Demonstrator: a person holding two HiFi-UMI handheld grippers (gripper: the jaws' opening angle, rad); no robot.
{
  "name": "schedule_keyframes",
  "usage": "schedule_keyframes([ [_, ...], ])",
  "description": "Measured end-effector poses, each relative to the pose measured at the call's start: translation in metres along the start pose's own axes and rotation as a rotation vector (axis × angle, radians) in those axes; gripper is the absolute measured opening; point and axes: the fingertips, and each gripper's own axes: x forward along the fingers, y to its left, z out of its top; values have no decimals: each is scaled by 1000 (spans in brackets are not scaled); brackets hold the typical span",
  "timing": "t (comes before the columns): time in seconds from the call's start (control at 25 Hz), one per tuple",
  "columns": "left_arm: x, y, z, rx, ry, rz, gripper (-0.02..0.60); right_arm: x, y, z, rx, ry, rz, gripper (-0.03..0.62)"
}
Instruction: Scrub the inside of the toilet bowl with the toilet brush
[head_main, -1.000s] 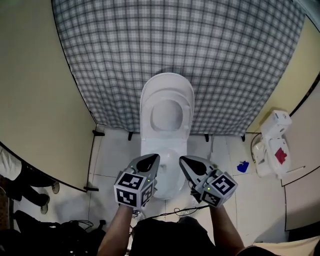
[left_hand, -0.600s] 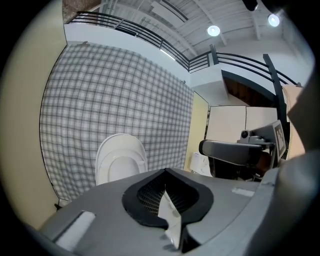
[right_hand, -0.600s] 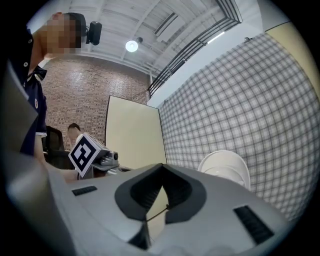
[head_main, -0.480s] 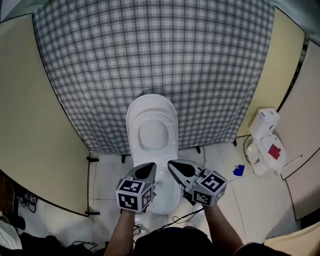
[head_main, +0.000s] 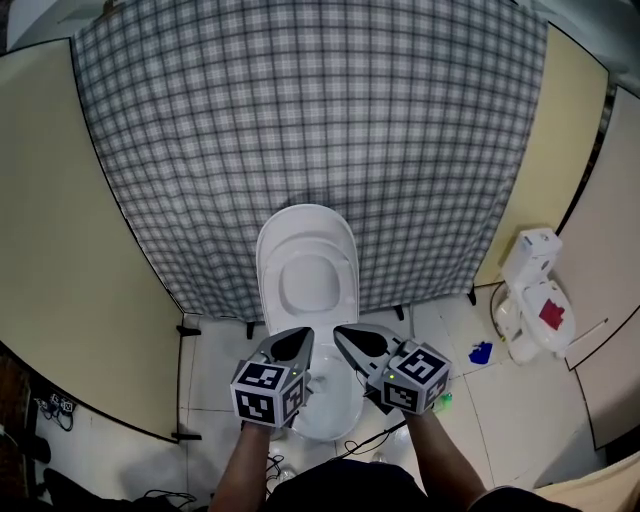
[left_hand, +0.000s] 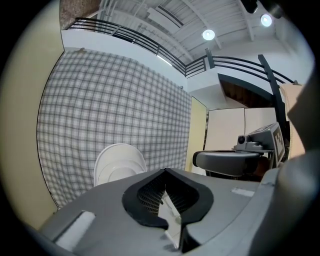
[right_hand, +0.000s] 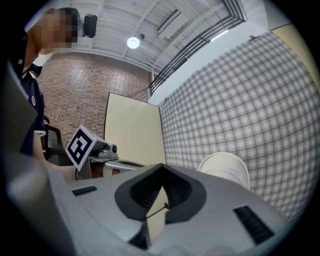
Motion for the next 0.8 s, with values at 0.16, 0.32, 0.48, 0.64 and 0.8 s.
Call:
schedule_keyframes([
  [0.16, -9, 1, -3, 3, -12, 11, 2, 0, 9, -2, -14, -5, 11, 0],
  [0.32, -20, 4, -9, 2, -21, 12, 2, 1, 21, -5, -24, -6, 8, 0],
  [0.48, -24, -2, -10, -3, -18, 11, 2, -3, 28, -4, -25, 1, 7, 0],
  [0.64, -14, -13, -4, 3, -18, 7, 2, -12, 17, 1, -23, -7, 6, 0],
  [0.8, 6, -2, 3, -12, -5, 4, 2, 0, -3, 5, -8, 7, 3, 0],
])
